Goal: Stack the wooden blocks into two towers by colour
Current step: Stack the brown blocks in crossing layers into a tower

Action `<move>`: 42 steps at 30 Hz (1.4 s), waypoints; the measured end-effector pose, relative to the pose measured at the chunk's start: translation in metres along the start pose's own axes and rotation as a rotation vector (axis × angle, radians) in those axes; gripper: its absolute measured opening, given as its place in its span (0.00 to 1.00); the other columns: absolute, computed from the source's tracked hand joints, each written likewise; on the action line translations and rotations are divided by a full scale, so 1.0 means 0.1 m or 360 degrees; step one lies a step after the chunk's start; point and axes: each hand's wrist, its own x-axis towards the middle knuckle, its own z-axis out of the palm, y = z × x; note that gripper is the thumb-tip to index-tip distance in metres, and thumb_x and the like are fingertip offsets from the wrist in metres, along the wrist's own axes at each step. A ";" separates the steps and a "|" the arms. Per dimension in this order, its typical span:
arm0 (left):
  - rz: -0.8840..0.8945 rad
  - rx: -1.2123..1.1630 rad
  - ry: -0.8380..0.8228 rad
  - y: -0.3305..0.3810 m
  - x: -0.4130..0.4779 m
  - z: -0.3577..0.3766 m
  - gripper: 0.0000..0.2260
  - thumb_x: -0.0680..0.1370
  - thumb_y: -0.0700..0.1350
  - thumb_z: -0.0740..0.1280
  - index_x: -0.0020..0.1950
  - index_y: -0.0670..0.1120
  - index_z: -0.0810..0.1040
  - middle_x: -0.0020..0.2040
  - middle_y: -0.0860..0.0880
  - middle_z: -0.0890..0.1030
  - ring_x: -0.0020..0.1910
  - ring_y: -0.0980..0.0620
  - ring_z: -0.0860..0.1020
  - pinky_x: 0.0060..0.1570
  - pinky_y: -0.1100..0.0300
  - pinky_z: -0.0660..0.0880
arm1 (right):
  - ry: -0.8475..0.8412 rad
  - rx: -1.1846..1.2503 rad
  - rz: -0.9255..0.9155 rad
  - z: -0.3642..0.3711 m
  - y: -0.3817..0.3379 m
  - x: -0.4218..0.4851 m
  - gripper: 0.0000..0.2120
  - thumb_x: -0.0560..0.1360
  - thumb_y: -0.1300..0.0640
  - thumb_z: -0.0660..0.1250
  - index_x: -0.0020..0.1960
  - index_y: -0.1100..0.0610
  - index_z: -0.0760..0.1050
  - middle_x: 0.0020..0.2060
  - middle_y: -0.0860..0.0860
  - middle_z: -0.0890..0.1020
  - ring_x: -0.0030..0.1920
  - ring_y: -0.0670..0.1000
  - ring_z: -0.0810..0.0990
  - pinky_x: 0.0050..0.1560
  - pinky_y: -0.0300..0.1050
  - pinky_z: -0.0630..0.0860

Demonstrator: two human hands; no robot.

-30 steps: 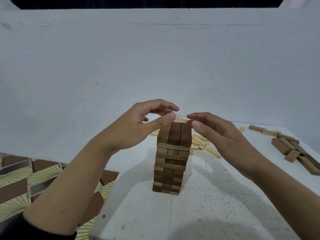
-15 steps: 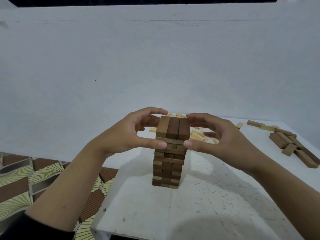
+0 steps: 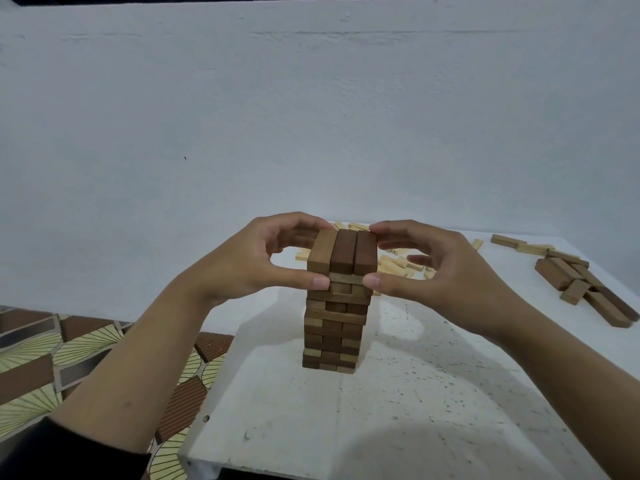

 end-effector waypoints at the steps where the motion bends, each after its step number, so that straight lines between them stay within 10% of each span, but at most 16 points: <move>1: 0.0003 0.0007 -0.0008 0.00 0.01 0.00 0.27 0.68 0.43 0.79 0.66 0.48 0.78 0.60 0.53 0.84 0.63 0.54 0.80 0.57 0.71 0.71 | 0.0002 -0.0003 -0.0004 0.00 0.00 0.00 0.29 0.64 0.38 0.76 0.63 0.40 0.78 0.57 0.35 0.82 0.62 0.37 0.78 0.67 0.52 0.72; 18: 0.0031 0.0016 0.0002 0.02 0.05 0.02 0.31 0.67 0.52 0.79 0.70 0.52 0.77 0.63 0.53 0.82 0.67 0.53 0.77 0.68 0.52 0.71 | 0.0004 -0.0043 -0.0069 0.01 0.07 0.06 0.31 0.63 0.33 0.76 0.64 0.38 0.77 0.58 0.31 0.80 0.63 0.36 0.77 0.62 0.46 0.72; 42: 0.0027 0.0054 -0.0019 0.03 0.07 0.05 0.31 0.70 0.48 0.78 0.71 0.55 0.75 0.64 0.54 0.82 0.67 0.55 0.77 0.62 0.58 0.69 | 0.0008 0.0011 -0.0061 0.00 0.07 0.05 0.33 0.63 0.32 0.77 0.65 0.38 0.76 0.58 0.33 0.81 0.61 0.37 0.78 0.63 0.47 0.73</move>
